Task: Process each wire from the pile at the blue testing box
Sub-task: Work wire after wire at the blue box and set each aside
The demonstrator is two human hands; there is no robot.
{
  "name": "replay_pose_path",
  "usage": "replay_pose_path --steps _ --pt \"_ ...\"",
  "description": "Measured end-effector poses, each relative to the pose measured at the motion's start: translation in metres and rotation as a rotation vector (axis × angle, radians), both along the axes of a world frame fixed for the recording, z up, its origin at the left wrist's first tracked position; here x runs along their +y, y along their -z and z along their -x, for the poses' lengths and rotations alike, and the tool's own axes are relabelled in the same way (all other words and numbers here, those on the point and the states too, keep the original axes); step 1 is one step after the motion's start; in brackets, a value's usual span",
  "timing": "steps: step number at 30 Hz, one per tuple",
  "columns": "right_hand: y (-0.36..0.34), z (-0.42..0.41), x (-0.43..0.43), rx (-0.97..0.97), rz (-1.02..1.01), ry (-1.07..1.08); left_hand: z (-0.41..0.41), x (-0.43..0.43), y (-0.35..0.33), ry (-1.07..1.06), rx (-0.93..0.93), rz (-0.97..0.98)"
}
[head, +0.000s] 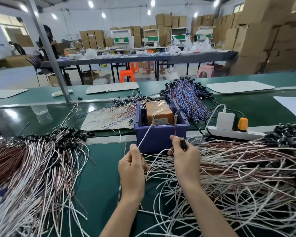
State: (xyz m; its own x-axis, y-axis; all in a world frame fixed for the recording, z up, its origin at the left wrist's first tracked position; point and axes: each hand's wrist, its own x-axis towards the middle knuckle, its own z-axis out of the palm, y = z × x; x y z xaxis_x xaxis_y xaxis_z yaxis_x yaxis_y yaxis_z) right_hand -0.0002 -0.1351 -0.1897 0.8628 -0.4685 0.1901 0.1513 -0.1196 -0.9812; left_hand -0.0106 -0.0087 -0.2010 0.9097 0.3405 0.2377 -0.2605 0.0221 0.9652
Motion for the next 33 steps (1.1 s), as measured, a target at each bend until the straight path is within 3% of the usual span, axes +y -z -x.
replay_pose_path --steps 26,33 --pt "-0.005 -0.013 -0.005 0.003 -0.145 0.022 -0.006 0.0 0.004 0.01 -0.018 -0.024" --pt "-0.012 -0.023 -0.004 0.048 -0.054 0.056 -0.008 0.002 -0.001 0.052 0.002 -0.047"
